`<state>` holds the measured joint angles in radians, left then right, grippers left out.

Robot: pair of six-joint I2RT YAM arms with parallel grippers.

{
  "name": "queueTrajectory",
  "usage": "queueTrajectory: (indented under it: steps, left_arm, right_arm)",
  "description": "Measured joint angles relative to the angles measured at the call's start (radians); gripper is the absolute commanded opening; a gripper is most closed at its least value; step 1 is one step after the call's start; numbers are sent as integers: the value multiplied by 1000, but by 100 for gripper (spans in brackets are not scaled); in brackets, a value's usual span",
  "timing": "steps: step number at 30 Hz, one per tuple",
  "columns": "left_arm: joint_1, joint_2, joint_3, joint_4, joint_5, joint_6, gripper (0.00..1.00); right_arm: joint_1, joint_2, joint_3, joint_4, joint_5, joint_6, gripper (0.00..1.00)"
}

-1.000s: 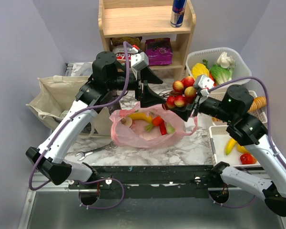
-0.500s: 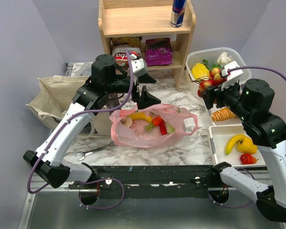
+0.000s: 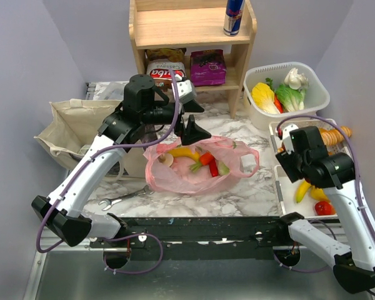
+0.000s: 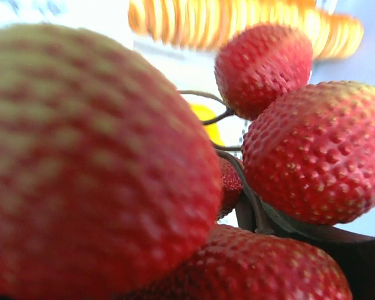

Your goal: Untie the knot of the grocery bags and take out the mixed food

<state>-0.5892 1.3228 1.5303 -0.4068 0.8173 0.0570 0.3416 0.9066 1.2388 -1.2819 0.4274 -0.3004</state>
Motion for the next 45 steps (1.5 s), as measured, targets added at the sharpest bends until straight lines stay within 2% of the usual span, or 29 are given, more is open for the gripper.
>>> queueTrajectory:
  steps: [8, 9, 10, 11, 13, 15, 17, 20, 22, 26, 28, 30, 34, 37, 40, 42, 43, 45]
  left_arm:
    - [-9, -12, -34, -31, -26, 10, 98]
    - [-9, -14, -35, -38, -31, 13, 98]
    - [-9, -15, -35, -42, -36, 16, 98]
    - [-9, -16, -35, -48, -45, 23, 98]
    - [-10, -16, -35, -57, -64, 37, 98]
    - [-11, -16, -35, -84, -86, 70, 98]
    - [-11, -16, -35, -119, -106, 107, 98]
    - [-11, -16, -37, -173, -121, 185, 97]
    - [-11, -34, -74, -202, -122, 270, 92]
    - [-29, -84, -158, -267, -121, 426, 65]
    - [-80, -111, -202, -322, -135, 539, 50]
    - [-145, -114, -230, -359, -174, 634, 43]
    - [-249, -77, -295, -367, -261, 745, 40]
    - [-257, -20, -314, -338, -315, 763, 42]
    - [-257, 70, -329, -268, -383, 764, 43]
    - [-257, 126, -342, -217, -427, 751, 45]
    - [-257, 154, -352, -183, -449, 743, 48]
    - [-257, 213, -378, -109, -495, 726, 57]
  right_arm:
    - [-30, -151, -309, -111, 208, -114, 1]
    - [-35, -161, -330, -122, 222, -128, 8]
    - [-43, -167, -342, -129, 233, -141, 23]
    - [-51, -171, -349, -130, 238, -150, 45]
    - [-67, -169, -355, -130, 241, -162, 76]
    - [-74, -158, -358, -132, 238, -164, 90]
    - [-75, -131, -350, -135, 218, -156, 99]
    - [-76, -55, -269, -145, 144, -132, 100]
    - [-76, 1, -187, -143, 81, -115, 100]
    - [-76, 91, -29, -133, -73, -85, 100]
    - [-76, 124, 45, -124, -165, -77, 100]
    - [-76, 152, 113, -112, -265, -68, 100]
    - [-76, 210, 222, -58, -485, -48, 100]
    - [-76, 251, 247, -1, -632, -33, 100]
    - [-76, 296, 241, 49, -738, -21, 95]
    - [-76, 321, 206, 106, -792, -10, 86]
    - [-76, 327, 177, 138, -810, -6, 75]
    - [-75, 332, 111, 193, -828, 1, 38]
